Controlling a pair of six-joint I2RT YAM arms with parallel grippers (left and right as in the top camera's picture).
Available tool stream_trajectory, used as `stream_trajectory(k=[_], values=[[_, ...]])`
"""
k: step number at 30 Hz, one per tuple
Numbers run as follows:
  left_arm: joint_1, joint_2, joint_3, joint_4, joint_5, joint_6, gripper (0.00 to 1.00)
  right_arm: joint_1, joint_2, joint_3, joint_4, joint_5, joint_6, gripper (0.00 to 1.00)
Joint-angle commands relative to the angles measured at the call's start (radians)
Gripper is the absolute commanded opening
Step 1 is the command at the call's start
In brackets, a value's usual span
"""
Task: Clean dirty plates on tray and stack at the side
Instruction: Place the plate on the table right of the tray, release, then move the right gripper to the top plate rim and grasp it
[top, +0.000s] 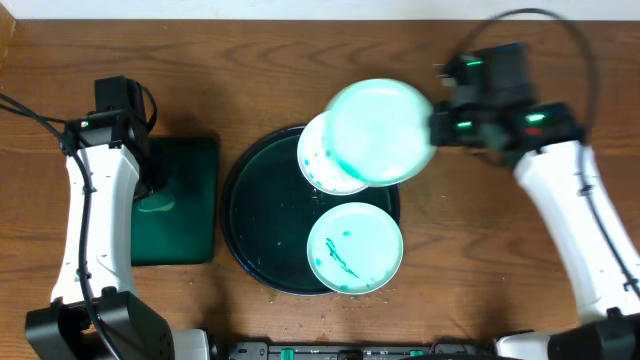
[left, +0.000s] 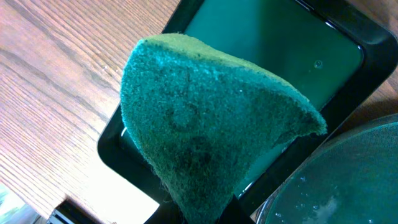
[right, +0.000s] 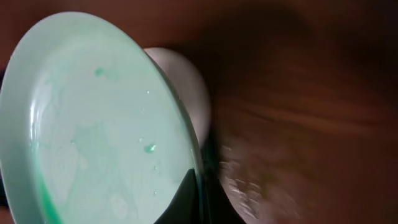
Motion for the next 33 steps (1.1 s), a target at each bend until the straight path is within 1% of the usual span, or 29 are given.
stream_trajectory(k=[1,5,7,11,16,19,21,22,24,27,28,29,33], values=[[0.003,-0.001,0.009,-0.002,-0.019,-0.013,0.07,-0.128,-0.023,-0.031,-0.018,-0.006,0.028,0.01],[0.003,0.002,0.009,-0.002,-0.019,-0.013,0.07,-0.221,-0.023,-0.142,0.018,0.166,0.07,0.01],[0.003,0.004,0.008,-0.002,-0.019,-0.013,0.08,-0.244,-0.023,-0.215,0.068,0.202,0.071,0.01],[0.003,0.004,0.008,-0.002,-0.019,-0.013,0.07,-0.27,-0.023,-0.375,0.223,0.206,0.069,0.01],[0.003,0.004,0.008,-0.002,-0.019,-0.013,0.07,-0.274,-0.023,-0.528,0.391,0.205,0.056,0.02],[0.003,0.004,0.008,-0.002,-0.019,-0.013,0.07,-0.274,-0.023,-0.573,0.427,0.205,0.045,0.03],[0.003,0.004,0.008,-0.002,-0.019,-0.013,0.08,-0.274,-0.023,-0.577,0.426,0.204,0.034,0.05],[0.003,0.004,0.008,-0.002,-0.019,-0.013,0.07,-0.274,-0.023,-0.576,0.426,0.201,0.026,0.1],[0.003,0.004,0.008,-0.002,-0.019,-0.013,0.07,-0.273,-0.023,-0.568,0.43,0.166,0.022,0.29],[0.003,0.004,0.008,-0.002,-0.019,-0.014,0.07,-0.267,-0.023,-0.53,0.427,0.034,-0.026,0.49],[0.003,0.004,0.008,-0.002,-0.019,-0.014,0.08,-0.26,-0.023,-0.504,0.415,-0.008,-0.038,0.54],[0.003,0.004,0.008,-0.002,-0.019,-0.014,0.08,-0.252,-0.023,-0.479,0.4,-0.032,-0.039,0.57],[0.003,0.004,0.008,-0.001,-0.019,-0.014,0.07,-0.182,-0.01,-0.369,0.348,-0.12,-0.071,0.6]])
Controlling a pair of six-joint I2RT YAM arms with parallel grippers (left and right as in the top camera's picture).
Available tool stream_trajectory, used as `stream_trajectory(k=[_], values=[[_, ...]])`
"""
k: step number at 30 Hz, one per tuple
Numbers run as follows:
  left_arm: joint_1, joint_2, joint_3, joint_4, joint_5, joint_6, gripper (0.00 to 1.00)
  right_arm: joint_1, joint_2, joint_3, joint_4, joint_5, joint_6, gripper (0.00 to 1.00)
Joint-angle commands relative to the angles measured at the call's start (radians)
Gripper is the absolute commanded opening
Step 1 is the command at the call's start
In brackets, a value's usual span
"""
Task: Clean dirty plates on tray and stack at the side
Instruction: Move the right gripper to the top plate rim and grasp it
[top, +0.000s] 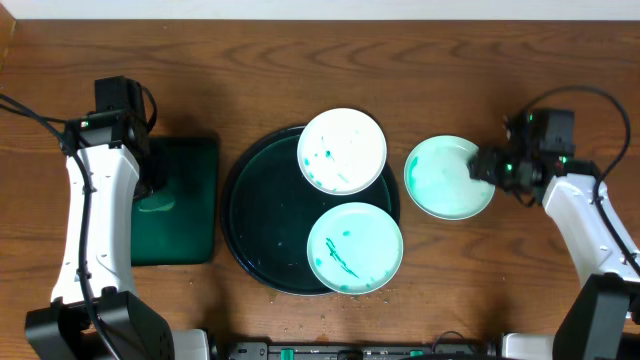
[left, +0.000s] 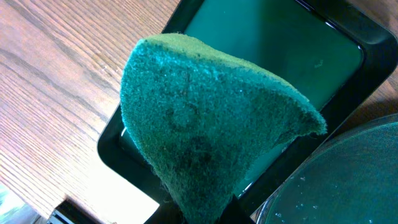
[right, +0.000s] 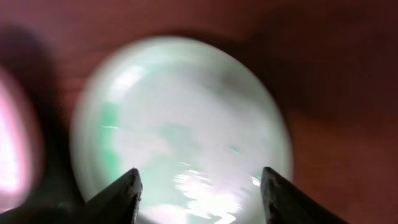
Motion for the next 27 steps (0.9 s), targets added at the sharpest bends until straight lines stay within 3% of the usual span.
stream_trajectory(k=[1,9,17,27], values=[[0.003,0.004,0.008,0.0,-0.019,-0.014,0.08,0.082,0.007,0.118,-0.022,-0.124,-0.047,0.6],[0.003,0.004,0.008,0.005,-0.001,-0.014,0.07,0.279,0.23,0.345,-0.043,-0.154,-0.062,0.54],[0.003,0.004,0.008,0.005,-0.001,-0.013,0.07,0.359,0.484,0.507,-0.089,-0.169,-0.081,0.48],[0.003,0.004,0.008,0.005,-0.001,-0.014,0.07,0.381,0.544,0.506,-0.036,-0.165,-0.093,0.21]])
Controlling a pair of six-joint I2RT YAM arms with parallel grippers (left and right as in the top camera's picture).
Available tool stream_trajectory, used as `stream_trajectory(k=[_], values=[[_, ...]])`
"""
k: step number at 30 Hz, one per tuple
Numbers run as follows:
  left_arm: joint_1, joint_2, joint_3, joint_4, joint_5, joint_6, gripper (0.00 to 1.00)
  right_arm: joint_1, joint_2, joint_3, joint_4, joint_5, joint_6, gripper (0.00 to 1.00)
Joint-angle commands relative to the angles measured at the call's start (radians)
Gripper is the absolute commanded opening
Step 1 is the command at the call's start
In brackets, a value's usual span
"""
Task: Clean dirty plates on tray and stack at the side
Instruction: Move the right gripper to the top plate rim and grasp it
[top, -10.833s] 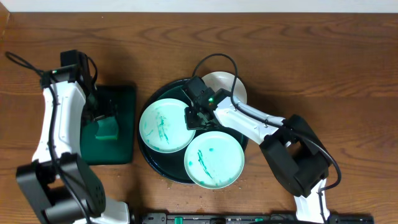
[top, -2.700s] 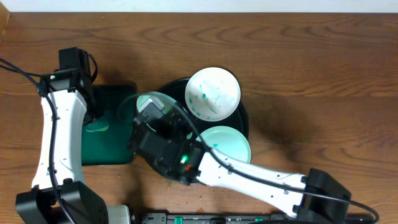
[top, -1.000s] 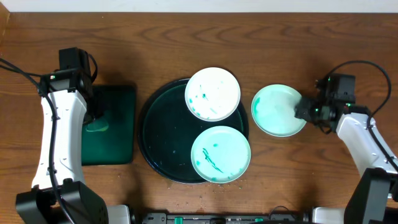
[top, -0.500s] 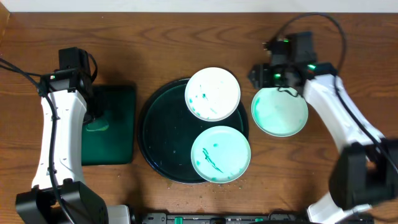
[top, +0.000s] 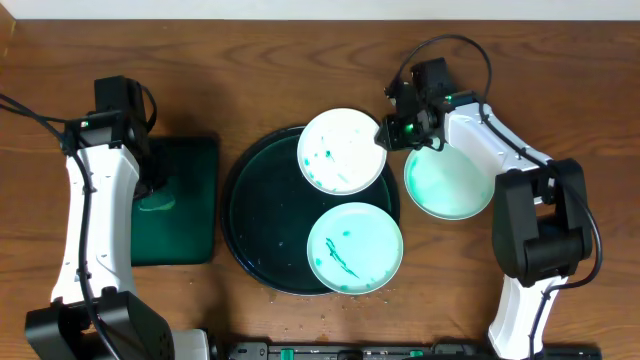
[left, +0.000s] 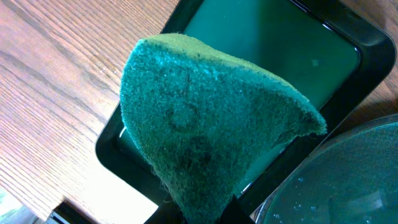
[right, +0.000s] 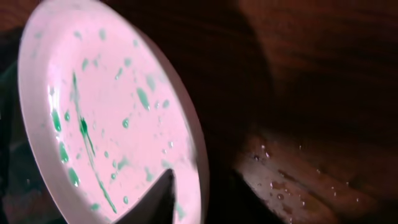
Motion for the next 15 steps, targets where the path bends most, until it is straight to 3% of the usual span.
stream_trajectory(k=[1,5,7,15], values=[[0.003,0.004,0.008,0.0,-0.005,-0.014,0.07,0.024,0.018,0.026,0.006,-0.007,-0.02,0.2],[0.003,0.004,0.008,0.0,-0.005,-0.014,0.07,0.048,0.045,0.026,0.013,0.01,-0.021,0.15],[0.003,0.004,0.008,-0.001,-0.005,-0.014,0.07,0.061,0.053,0.026,0.014,0.027,-0.02,0.02],[0.003,0.004,0.008,-0.001,-0.005,-0.014,0.08,0.08,-0.005,0.027,0.021,0.026,0.007,0.01]])
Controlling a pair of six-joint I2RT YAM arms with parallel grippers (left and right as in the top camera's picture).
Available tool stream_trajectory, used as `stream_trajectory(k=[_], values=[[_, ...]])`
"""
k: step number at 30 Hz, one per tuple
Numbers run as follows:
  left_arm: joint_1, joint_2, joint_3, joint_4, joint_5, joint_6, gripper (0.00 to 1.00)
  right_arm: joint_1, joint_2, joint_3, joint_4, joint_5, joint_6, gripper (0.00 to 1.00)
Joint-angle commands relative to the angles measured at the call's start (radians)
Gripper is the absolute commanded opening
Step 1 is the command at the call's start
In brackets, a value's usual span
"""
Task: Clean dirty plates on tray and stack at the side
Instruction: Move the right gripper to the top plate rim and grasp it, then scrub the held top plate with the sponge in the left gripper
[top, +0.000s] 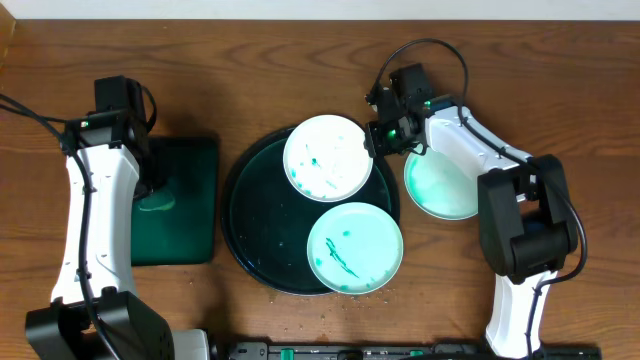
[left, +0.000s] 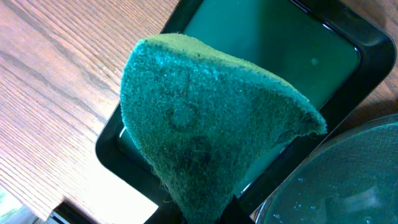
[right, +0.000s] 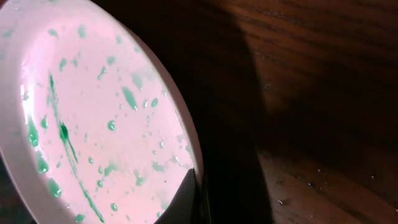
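A white plate (top: 327, 160) spattered with green lies tilted over the back of the round dark tray (top: 255, 215). My right gripper (top: 375, 137) is shut on its right rim, and in the right wrist view one finger (right: 186, 196) lies on the plate (right: 93, 118) at the rim. A mint plate (top: 355, 247) with green smears rests on the tray's front. A mint plate (top: 445, 183) with no smears lies on the table to the right. My left gripper (top: 153, 188) is shut on a green sponge (left: 199, 118).
A rectangular green basin (top: 180, 210) stands left of the round tray, under the sponge; in the left wrist view its floor (left: 273, 56) shows wet. The round tray's wet rim (left: 339, 180) is close beside it. Bare wooden table surrounds everything.
My right gripper has shifted a little left and is now shut on the white plate's rim. The plate sits slightly further left over the tray. The left arm and sponge are unchanged.
My right gripper first held a mint plate in the air above the tray. Then that plate lay on the table right of the tray with the gripper open beside it. Then the gripper was at the white plate's right rim, and now it grips that rim.
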Motion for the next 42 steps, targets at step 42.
stream_trajectory(k=[42], values=[[-0.443,0.344,-0.087,0.3,0.205,-0.085,0.08,0.224,0.118,0.018,-0.032,0.019,0.37,0.01]])
